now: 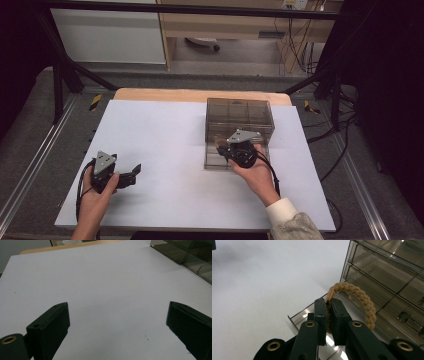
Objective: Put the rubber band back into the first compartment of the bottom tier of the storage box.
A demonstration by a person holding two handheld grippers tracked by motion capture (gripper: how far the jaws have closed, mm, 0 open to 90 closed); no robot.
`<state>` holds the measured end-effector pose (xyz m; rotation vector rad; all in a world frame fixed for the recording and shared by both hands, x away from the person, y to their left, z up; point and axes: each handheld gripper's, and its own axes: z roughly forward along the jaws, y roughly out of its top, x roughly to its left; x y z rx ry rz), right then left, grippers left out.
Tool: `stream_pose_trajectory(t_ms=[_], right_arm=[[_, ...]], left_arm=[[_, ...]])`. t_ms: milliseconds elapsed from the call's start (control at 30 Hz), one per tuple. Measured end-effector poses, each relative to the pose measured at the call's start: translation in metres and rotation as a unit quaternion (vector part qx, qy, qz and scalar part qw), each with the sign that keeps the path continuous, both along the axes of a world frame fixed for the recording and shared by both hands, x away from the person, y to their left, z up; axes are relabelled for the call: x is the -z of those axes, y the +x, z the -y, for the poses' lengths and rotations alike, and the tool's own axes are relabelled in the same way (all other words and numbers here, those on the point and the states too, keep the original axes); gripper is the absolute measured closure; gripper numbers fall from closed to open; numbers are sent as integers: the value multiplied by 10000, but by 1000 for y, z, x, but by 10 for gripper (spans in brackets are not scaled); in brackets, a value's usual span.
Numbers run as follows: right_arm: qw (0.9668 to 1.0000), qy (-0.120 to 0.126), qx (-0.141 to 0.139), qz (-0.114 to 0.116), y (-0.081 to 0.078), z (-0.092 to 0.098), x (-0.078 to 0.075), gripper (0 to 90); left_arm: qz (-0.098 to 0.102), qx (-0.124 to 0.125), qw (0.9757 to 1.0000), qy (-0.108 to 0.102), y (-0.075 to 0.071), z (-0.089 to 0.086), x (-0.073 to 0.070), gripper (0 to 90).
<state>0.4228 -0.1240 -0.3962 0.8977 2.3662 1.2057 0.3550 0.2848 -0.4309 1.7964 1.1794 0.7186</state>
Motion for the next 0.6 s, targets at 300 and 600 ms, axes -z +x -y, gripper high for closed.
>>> stream_pose_trajectory(t_ms=[300, 600], right_arm=[[9999, -45, -105, -21, -2, -9, 3, 843], [9998, -85, -161, -26, -3, -16, 6, 843]], left_arm=[[15, -29, 10000, -10, 0, -2, 0, 48], [23, -21, 10000, -12, 0, -1, 0, 48]])
